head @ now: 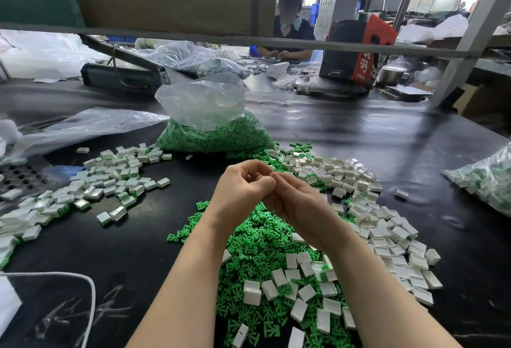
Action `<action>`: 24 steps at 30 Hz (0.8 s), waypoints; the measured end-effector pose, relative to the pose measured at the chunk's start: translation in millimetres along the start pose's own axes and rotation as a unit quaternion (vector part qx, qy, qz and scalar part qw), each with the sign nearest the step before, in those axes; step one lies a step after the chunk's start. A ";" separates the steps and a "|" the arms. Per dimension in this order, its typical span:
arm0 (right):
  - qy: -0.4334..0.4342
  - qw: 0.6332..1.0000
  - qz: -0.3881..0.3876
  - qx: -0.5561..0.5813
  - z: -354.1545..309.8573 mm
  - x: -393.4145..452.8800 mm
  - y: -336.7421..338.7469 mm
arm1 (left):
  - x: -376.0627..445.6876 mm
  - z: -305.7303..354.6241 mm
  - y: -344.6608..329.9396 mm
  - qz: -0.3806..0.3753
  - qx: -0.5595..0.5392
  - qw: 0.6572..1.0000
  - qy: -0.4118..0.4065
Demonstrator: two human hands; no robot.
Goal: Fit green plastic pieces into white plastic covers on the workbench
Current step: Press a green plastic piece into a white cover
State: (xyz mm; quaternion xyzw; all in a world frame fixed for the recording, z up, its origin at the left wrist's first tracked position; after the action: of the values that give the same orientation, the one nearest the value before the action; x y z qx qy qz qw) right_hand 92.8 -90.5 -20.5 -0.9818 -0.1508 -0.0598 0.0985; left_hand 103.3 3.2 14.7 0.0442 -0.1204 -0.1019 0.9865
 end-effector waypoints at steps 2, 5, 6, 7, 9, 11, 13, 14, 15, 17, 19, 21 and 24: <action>-0.002 1.000 -0.003 -0.017 1.0 -0.4 0.8 | -0.1 -0.3 0.0 0.001 -0.001 1.000 -0.002; 0.001 1.000 -0.007 -0.025 0.8 -0.3 1.4 | 0.2 1.4 -1.4 -0.001 -0.021 1.000 -0.006; 0.004 1.000 -0.009 -0.029 -0.4 -0.3 0.4 | 0.3 1.4 -2.2 -0.005 -0.027 1.000 -0.006; 0.005 0.999 -0.009 -0.033 -1.2 -0.3 -0.4 | 0.2 1.7 -2.8 -0.008 -0.032 0.999 -0.008; 0.005 0.999 -0.007 -0.041 -1.6 0.2 -0.7 | -0.5 2.1 -4.1 -0.014 -0.041 0.999 -0.011; 0.003 0.999 -0.005 -0.050 -1.2 0.6 -0.2 | -0.9 2.7 -4.4 -0.012 -0.044 0.999 -0.009; 0.004 0.999 -0.010 -0.048 -0.4 0.6 -0.5 | -0.6 1.5 -5.2 -0.012 -0.049 0.999 -0.004; 0.005 0.999 -0.011 -0.041 -0.1 0.7 -0.9 | -0.3 0.8 -5.8 -0.013 -0.049 0.999 -0.002; 0.005 0.999 -0.010 -0.032 0.5 0.8 -0.5 | -0.2 0.1 -6.6 -0.013 -0.048 0.999 -0.001; 0.004 1.000 -0.003 -0.015 2.0 1.2 1.0 | 0.5 -1.3 -7.7 -0.013 -0.044 0.999 0.000; 0.003 1.000 0.001 -0.004 3.6 1.8 1.1 | 1.0 -1.8 -8.0 -0.013 -0.041 0.999 0.000; 0.002 1.000 0.003 0.004 5.1 2.2 0.6 | 1.5 -1.4 -8.5 -0.016 -0.043 0.999 -0.003; 0.003 1.000 0.002 0.024 5.3 2.6 -0.7 | 1.3 0.4 -8.5 -0.017 -0.042 0.999 -0.008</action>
State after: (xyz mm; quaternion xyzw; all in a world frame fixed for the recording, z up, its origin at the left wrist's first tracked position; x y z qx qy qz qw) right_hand 95.6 -88.0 -25.1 -0.9793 -0.1501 -0.0591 0.1223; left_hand 102.8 -5.4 14.5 0.0043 -0.1235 -0.1237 0.9846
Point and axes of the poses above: each hand's wrist, its own x-axis towards the middle knuckle, its own y-axis out of the back of the hand, z = x × y, the point moved 9 cm from there along x, towards the middle knuckle, and after that the axes turned 2 degrees about y, right-handed, at the moved point
